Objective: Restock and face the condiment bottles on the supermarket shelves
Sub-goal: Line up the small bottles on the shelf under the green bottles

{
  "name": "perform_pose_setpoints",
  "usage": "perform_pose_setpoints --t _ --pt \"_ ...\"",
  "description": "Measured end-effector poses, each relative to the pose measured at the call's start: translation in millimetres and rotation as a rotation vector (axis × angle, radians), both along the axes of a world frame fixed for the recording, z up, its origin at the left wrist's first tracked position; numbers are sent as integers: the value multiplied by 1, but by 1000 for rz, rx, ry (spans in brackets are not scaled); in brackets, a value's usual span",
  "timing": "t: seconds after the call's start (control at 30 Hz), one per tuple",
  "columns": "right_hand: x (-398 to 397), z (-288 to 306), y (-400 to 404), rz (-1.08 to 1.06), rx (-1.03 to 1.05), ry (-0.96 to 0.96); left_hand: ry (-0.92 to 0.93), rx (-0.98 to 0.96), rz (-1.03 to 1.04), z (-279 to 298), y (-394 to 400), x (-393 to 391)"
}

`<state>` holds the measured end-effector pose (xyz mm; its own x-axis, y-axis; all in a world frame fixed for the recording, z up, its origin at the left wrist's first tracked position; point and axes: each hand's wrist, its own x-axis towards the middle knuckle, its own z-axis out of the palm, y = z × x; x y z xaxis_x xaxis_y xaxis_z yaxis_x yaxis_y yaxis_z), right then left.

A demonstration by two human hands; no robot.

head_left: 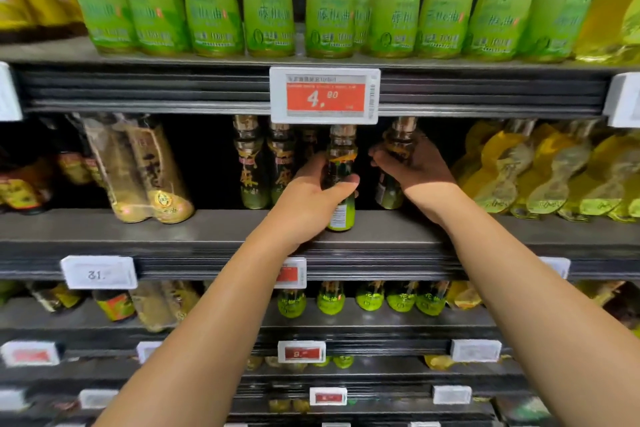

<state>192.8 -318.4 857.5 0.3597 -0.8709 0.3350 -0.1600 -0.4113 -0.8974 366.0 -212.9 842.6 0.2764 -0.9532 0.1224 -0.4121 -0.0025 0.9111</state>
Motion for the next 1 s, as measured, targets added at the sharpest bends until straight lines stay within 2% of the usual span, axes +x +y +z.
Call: perform_pose_setpoints --t 0.07,0.17,0.27,0.33,0.43,0.67,0.9,1.0 --pt "-1 -2 1 -66 -23 109 0 0 -11 0 1 3" --pt "-11 -2 15 -239 -58 418 16 -19 -47 -3 2 6" --pt "-22 -10 48 -418 -180 495 28 -31 -79 -6 4 9" --pt "-21 -13 69 -493 -237 484 11 -49 -90 -7 4 10" --pt "-10 -7 84 -452 -260 429 -41 -69 -87 -9 4 10" --pt "11 -2 83 -248 -97 231 -84 -61 -134 -7 10 12" --pt "17 -18 79 -91 35 305 -507 -59 -35 -11 27 12" --pt "24 -11 78 -30 23 204 -579 -101 28 -16 32 9"
